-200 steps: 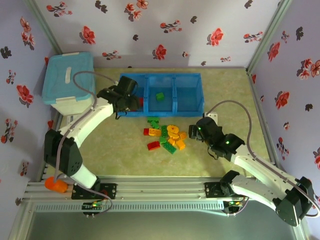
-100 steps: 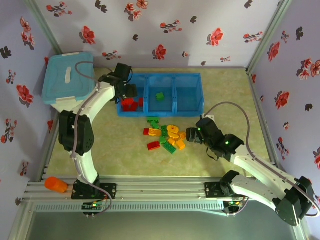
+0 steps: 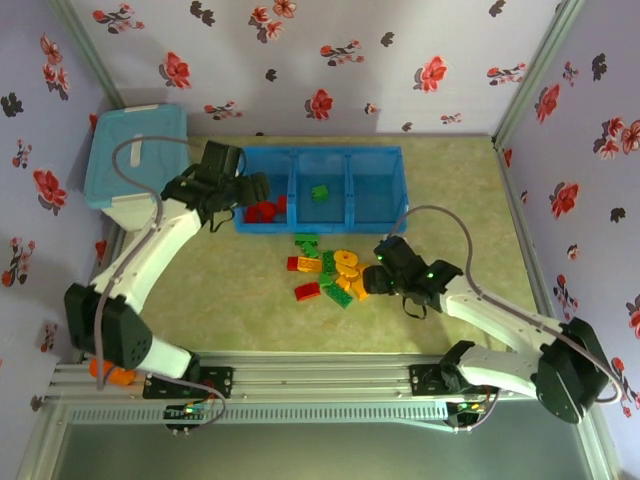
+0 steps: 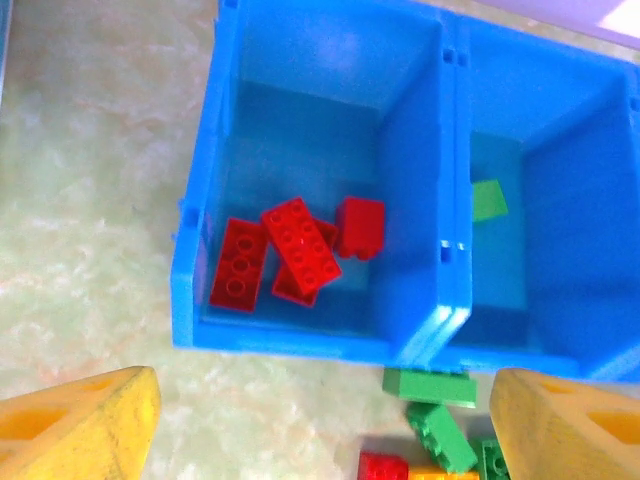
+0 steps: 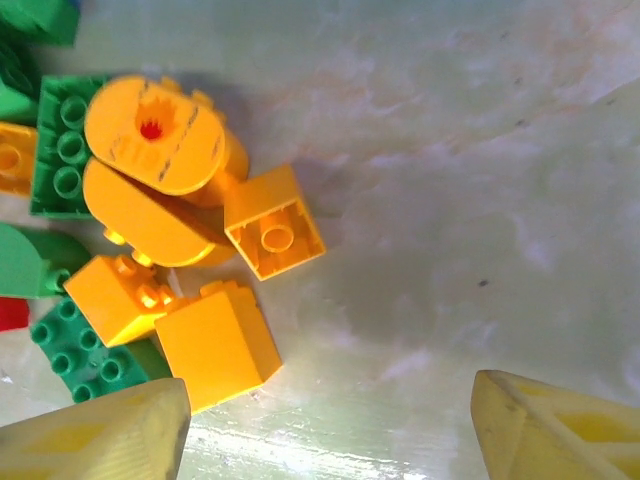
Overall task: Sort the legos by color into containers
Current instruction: Pick up the lego from the center of the table.
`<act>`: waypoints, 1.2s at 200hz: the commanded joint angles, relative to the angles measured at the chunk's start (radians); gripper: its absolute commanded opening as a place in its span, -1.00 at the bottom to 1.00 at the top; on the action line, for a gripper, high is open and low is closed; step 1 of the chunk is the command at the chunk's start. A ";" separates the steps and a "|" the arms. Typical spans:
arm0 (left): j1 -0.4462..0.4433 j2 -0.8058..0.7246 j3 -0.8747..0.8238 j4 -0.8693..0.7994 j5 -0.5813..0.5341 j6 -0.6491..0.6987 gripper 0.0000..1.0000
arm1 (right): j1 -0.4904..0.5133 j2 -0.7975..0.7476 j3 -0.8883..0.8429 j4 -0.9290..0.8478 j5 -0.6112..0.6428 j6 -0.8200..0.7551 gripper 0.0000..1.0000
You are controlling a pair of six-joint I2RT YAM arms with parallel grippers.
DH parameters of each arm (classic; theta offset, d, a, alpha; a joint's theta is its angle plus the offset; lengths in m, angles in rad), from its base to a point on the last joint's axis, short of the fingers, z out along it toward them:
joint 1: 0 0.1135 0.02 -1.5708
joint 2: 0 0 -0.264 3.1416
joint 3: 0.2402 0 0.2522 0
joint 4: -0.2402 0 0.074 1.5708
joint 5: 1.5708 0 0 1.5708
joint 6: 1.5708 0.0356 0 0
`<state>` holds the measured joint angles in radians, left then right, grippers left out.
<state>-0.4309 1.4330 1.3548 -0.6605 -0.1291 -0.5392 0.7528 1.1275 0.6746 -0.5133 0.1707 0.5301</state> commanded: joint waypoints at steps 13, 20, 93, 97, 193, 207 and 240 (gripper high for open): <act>-0.032 -0.129 -0.137 0.033 0.020 -0.020 0.68 | 0.057 0.119 0.039 0.045 -0.026 -0.020 0.42; -0.041 -0.158 -0.168 0.039 0.020 -0.025 0.67 | 0.067 0.149 0.046 0.051 -0.025 -0.018 0.39; -0.062 -0.352 -0.344 0.012 0.018 -0.063 0.58 | 0.105 0.347 0.115 0.090 0.028 -0.009 0.28; -0.062 -0.359 -0.351 0.010 0.019 -0.065 0.57 | 0.105 0.358 0.119 0.090 0.033 -0.009 0.27; -0.076 -0.474 -0.485 -0.016 0.020 -0.100 0.50 | 0.118 0.325 0.179 0.025 0.079 -0.002 -0.34; -0.087 -0.486 -0.507 -0.019 0.019 -0.108 0.50 | 0.116 0.275 0.200 -0.003 0.116 -0.008 -0.33; -0.129 -0.494 -0.565 -0.011 0.011 -0.141 0.49 | 0.057 0.210 0.299 -0.078 0.190 -0.073 -0.33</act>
<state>-0.5308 0.9508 0.8299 -0.6632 -0.1184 -0.6380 0.8539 1.3830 0.8913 -0.5198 0.2722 0.5121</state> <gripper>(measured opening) 0.745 0.338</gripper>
